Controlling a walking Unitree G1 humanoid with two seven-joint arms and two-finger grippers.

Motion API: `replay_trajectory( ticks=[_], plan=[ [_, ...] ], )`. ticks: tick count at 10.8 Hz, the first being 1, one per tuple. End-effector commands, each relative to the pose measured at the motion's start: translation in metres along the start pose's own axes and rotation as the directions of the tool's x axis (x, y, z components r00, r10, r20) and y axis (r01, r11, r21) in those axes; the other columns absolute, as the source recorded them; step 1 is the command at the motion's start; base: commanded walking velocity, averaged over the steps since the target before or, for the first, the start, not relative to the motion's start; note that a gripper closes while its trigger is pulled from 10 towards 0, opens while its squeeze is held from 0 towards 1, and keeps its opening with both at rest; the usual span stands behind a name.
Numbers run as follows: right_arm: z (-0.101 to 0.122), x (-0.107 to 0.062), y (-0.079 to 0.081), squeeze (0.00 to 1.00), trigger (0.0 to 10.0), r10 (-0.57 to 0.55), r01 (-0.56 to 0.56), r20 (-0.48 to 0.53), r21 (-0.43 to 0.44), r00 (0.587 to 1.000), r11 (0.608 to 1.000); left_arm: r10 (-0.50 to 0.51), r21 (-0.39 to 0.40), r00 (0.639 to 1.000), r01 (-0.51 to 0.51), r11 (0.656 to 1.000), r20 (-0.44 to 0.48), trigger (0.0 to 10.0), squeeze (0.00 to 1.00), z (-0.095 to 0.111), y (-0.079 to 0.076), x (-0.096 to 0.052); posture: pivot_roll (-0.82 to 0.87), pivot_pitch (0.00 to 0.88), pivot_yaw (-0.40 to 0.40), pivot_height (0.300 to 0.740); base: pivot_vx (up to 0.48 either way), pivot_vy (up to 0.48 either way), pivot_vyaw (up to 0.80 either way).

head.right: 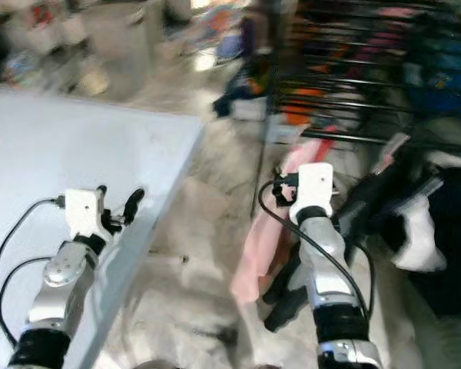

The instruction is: Hang hanger

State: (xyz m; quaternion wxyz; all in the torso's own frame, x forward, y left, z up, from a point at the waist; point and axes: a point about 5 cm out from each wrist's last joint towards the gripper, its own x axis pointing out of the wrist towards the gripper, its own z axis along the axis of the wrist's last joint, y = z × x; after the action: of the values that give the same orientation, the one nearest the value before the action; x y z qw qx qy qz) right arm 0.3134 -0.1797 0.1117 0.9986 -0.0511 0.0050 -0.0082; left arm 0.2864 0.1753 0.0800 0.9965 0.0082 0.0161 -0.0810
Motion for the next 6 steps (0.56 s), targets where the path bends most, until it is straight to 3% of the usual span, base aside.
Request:
replay_trajectory(
  ticks=[1, 3, 4, 5, 6],
  plan=[
    [0.0002, 0.0002, -0.0033, 0.0, 10.0, -0.015, 0.015, 0.003, -0.002, 1.0, 1.0, -0.009, -0.003, 1.0, 0.009, 1.0, 0.001, 10.0, 0.0, 0.0002, -0.0037, 0.0002, 0.03, 0.0, 0.02, 0.74, 0.0, 0.0, 0.0],
    [-0.0017, -0.0008, -0.0017, 0.0, 10.0, -0.018, 0.018, -0.003, 0.008, 1.0, 1.0, -0.045, -0.001, 0.999, 0.045, 0.999, 0.012, 10.0, 0.0, 0.0018, -0.008, 0.0002, 0.03, 0.0, 0.021, 0.74, 0.0, 0.0, 0.0],
    [-0.0021, -0.0003, -0.0015, 0.0, 10.0, -0.02, 0.02, -0.004, 0.007, 1.0, 1.0, -0.049, 0.002, 0.999, 0.049, 0.999, 0.019, 10.0, 0.0, 0.0027, -0.0084, 0.0006, 0.03, 0.0, 0.024, 0.74, 0.0, 0.0, -0.8],
    [-0.002, 0.0002, -0.002, 0.0, 10.0, -0.021, 0.021, -0.002, 0.006, 1.0, 1.0, -0.052, 0.0, 0.998, 0.052, 0.999, 0.025, 10.0, 0.0, 0.0037, -0.0082, 0.001, 0.03, 0.0, 0.021, 0.74, 0.322, 0.0, -0.8],
    [-0.0014, 0.0006, -0.0025, 0.0, 10.0, -0.023, 0.023, 0.001, 0.005, 1.0, 1.0, -0.057, -0.001, 0.998, 0.058, 0.998, 0.026, 10.0, 0.0, 0.0036, -0.0084, 0.0008, 0.03, 0.0, 0.02, 0.74, 0.454, 0.0, 0.0]
  ],
)
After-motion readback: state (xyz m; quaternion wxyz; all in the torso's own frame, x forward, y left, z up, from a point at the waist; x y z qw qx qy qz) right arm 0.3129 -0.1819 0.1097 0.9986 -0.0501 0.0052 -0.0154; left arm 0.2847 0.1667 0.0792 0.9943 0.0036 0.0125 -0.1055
